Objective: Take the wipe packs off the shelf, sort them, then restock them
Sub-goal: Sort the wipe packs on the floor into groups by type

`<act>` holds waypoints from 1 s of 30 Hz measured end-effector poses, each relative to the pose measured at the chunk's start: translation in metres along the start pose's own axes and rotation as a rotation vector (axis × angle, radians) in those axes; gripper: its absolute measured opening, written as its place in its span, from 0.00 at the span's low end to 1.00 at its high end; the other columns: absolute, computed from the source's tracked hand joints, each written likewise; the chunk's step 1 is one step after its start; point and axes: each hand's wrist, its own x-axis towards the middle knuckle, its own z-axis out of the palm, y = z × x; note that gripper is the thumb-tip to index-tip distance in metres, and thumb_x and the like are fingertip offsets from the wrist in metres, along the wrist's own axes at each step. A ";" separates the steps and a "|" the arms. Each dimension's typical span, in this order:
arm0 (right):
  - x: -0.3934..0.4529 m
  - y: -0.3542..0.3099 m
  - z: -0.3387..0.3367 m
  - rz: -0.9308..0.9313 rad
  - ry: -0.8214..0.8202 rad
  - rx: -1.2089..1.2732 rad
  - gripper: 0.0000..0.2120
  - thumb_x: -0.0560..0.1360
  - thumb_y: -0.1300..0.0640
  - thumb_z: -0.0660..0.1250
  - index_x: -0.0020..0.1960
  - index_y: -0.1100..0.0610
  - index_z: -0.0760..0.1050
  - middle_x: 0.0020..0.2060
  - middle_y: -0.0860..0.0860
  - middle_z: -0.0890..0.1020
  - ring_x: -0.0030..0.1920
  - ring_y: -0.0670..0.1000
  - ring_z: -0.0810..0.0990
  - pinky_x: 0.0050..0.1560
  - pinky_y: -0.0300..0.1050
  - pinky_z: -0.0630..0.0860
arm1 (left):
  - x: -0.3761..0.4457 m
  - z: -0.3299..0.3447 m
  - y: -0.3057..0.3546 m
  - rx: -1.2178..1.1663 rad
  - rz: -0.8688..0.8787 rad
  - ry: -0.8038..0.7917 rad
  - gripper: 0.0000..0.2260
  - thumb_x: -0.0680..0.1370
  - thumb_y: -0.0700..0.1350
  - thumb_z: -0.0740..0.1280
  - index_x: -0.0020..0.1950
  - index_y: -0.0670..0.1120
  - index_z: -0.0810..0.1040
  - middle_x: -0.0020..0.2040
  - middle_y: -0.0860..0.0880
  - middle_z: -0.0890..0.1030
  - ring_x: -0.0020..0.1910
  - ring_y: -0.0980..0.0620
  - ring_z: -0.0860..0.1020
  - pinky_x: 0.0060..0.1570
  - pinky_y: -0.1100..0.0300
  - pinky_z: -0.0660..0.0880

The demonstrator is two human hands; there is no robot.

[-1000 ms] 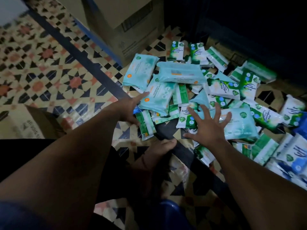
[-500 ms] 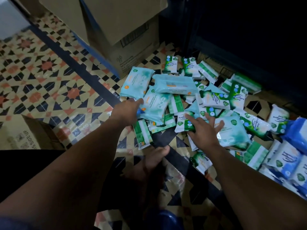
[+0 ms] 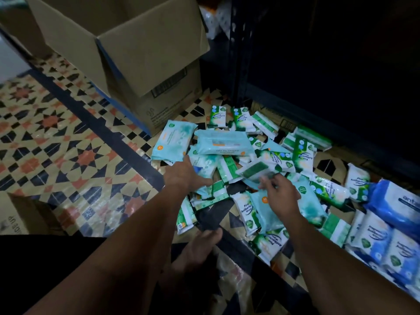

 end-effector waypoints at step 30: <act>0.008 0.004 0.001 0.022 0.273 -0.176 0.17 0.85 0.54 0.57 0.67 0.64 0.72 0.51 0.66 0.80 0.55 0.67 0.75 0.52 0.58 0.72 | -0.032 0.017 -0.027 -0.639 0.371 -0.107 0.38 0.56 0.61 0.85 0.62 0.60 0.74 0.66 0.58 0.73 0.63 0.55 0.72 0.58 0.59 0.67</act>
